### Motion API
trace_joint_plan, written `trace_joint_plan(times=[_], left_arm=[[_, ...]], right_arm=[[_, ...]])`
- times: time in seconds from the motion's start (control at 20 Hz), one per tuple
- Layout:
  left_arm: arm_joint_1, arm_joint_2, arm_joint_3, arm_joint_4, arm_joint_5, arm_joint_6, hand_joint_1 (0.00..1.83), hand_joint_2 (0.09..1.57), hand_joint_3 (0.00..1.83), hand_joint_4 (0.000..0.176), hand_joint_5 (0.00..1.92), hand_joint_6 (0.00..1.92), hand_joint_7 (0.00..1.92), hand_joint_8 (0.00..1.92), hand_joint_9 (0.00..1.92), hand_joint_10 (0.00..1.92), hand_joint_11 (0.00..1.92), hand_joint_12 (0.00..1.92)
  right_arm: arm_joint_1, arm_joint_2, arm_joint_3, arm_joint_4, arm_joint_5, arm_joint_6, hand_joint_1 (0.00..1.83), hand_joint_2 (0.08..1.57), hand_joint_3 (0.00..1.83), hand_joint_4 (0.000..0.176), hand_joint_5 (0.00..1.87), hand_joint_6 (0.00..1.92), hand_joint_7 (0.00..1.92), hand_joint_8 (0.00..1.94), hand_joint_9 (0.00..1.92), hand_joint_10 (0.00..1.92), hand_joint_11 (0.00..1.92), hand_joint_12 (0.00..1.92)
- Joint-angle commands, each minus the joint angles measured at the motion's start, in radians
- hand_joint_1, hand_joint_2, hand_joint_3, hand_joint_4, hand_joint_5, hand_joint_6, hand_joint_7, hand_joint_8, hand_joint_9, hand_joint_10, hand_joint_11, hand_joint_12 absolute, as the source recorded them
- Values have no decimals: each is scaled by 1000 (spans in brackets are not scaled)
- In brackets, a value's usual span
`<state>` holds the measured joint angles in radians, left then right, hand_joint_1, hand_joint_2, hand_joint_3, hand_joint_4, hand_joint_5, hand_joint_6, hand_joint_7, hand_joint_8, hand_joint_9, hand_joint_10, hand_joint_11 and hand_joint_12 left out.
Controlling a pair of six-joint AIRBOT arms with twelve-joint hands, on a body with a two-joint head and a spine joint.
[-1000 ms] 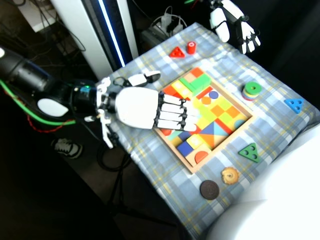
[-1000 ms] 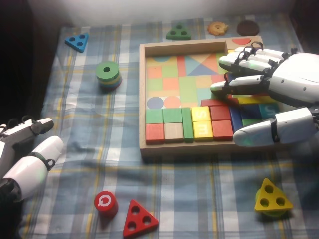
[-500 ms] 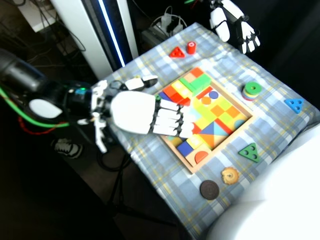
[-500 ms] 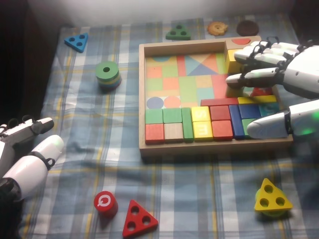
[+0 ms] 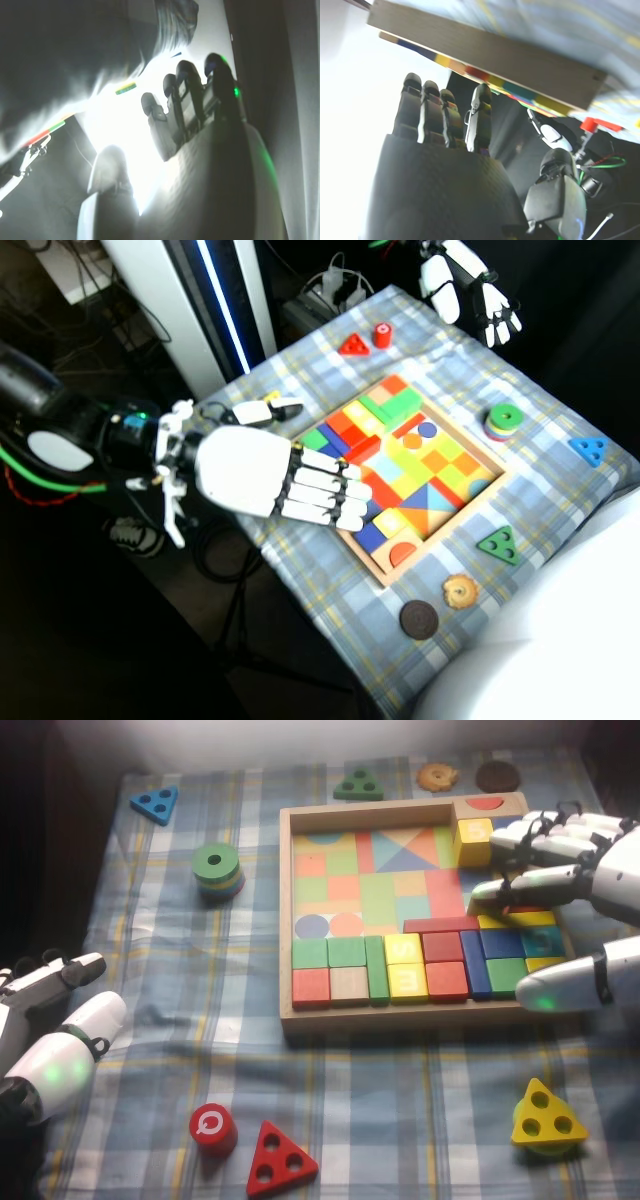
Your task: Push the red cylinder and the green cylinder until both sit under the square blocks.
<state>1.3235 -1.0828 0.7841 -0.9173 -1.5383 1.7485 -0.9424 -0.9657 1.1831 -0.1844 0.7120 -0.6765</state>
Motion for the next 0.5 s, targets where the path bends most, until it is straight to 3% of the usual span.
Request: trace_joint_plan(times=[0.0,0.25,0.3,0.4,0.45], left_arm=[[-1,-3,4,42,-111,-10,224,1271,1,109,562,1,397,1,313,3,0,201],[-1,-3,5,41,-107,-10,240,1272,1,106,574,1,408,1,320,1,0,257],[-1,-3,5,41,-107,-10,237,1274,1,99,576,2,404,0,319,1,0,264],[-1,-3,5,41,-107,-10,226,1271,0,89,586,2,410,1,335,3,0,327],[-1,-3,5,40,-107,-10,233,1269,0,94,589,1,409,0,328,3,0,279]], right_arm=[[5,6,-2,27,112,2,0,841,0,130,383,6,0,0,0,0,0,0],[5,6,-5,38,144,2,0,850,0,145,367,0,0,0,0,0,0,0],[5,6,-4,40,150,2,0,848,0,135,370,1,0,0,0,0,0,0],[5,7,-4,48,163,2,0,836,0,143,370,2,0,0,0,0,0,0],[5,9,-4,52,170,2,0,828,0,149,375,3,0,0,0,0,0,0]])
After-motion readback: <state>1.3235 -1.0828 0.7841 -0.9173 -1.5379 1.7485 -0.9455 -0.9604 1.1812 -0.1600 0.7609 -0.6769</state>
